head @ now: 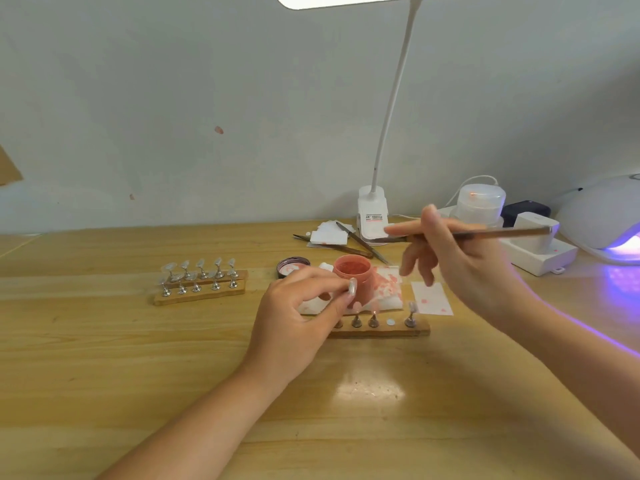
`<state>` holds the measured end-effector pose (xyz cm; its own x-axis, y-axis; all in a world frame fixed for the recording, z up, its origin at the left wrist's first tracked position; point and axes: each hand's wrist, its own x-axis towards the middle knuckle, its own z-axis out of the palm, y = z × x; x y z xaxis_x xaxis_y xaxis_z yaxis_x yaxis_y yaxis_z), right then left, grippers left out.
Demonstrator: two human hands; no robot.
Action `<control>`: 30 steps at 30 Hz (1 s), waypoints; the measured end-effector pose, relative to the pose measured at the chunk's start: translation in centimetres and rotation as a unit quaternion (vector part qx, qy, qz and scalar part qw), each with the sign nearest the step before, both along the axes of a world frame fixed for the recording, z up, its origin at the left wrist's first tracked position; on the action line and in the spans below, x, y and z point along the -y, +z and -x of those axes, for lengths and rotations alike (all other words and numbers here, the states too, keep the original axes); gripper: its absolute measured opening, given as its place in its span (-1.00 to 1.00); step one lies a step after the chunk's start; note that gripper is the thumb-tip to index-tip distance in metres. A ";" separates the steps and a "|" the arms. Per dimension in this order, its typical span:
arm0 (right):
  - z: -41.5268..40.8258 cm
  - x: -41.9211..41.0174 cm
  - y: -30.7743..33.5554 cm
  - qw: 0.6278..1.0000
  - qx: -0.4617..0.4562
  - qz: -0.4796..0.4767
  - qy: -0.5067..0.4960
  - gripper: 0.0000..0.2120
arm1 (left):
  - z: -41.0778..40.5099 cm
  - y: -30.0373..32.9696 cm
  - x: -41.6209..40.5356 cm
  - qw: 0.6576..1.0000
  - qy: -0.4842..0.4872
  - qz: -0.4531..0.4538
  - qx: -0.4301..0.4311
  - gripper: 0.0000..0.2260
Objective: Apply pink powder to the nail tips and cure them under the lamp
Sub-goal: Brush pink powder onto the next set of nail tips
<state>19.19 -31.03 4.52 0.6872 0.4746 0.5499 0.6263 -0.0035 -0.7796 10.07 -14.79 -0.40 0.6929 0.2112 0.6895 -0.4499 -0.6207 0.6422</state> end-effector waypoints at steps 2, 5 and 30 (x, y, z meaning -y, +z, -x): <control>-0.8 -0.4 0.6 0.999 -0.044 -0.011 -0.015 -0.63 | 0.0 0.0 -0.1 1.000 0.020 0.005 -0.006 -0.75; -2.4 -1.7 1.1 0.997 -0.062 0.026 -0.042 -0.72 | 0.0 0.2 -0.1 0.999 0.040 0.026 -0.022 -0.72; -4.4 -3.3 1.3 0.986 -0.030 0.073 -0.146 -0.68 | 0.0 0.2 -0.1 0.998 0.046 0.030 -0.021 -0.69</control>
<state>23.57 -27.75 5.78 0.8351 0.3231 0.4452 0.5352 -0.2907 -0.7931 10.10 -14.66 -0.17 0.6972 0.3147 0.6441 -0.3645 -0.6180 0.6966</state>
